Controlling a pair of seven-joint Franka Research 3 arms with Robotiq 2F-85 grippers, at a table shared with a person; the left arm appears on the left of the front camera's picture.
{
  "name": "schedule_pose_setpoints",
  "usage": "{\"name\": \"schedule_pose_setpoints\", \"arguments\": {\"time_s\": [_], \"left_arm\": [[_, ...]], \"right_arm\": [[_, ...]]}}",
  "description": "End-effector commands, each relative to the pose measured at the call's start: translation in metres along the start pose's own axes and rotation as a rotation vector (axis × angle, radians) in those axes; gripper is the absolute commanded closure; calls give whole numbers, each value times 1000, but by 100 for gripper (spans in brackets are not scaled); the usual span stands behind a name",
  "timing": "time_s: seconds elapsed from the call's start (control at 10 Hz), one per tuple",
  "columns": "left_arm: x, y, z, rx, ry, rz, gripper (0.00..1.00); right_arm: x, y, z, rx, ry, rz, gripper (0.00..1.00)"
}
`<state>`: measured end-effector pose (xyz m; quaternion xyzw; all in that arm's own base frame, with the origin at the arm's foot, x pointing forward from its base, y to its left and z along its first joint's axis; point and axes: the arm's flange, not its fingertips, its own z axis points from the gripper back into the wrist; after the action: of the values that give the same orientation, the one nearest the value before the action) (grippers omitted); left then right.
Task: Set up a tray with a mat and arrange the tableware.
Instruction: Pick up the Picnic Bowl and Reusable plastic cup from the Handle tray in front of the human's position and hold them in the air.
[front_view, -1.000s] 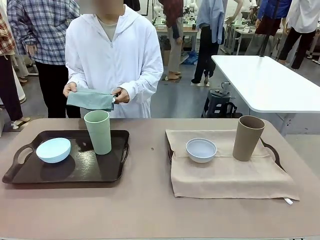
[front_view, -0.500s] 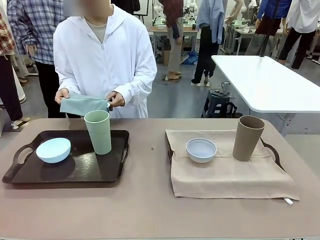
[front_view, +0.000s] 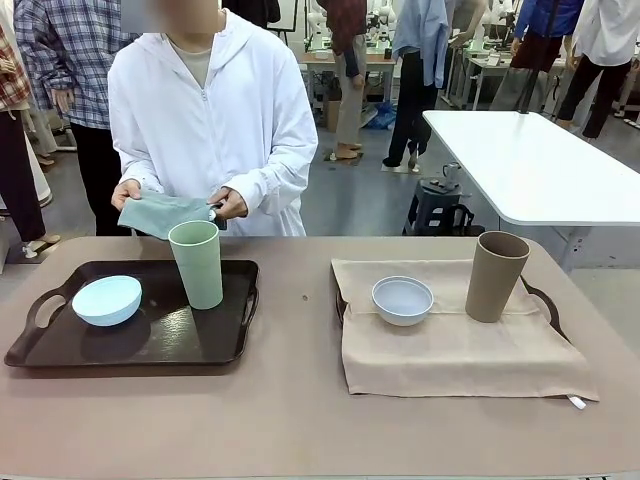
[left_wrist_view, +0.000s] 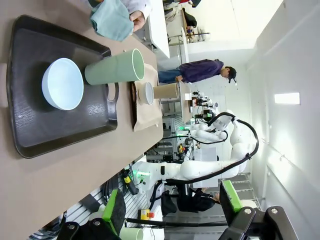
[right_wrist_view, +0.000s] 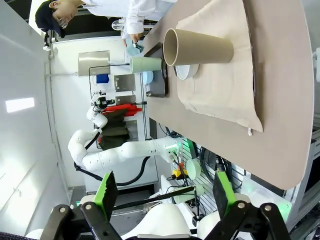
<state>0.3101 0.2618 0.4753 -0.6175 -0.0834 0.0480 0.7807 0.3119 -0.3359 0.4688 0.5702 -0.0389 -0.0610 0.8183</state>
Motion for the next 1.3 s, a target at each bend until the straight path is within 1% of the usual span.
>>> {"name": "schedule_pose_setpoints", "arguments": {"time_s": [0.0,1.2], "left_arm": [[-1,-1,3,-8,-2,-5,0],[0,0,0,0,0,0,0]], "right_arm": [[-1,0,1,2,-1,11,0],[0,0,0,0,0,0,0]]}}
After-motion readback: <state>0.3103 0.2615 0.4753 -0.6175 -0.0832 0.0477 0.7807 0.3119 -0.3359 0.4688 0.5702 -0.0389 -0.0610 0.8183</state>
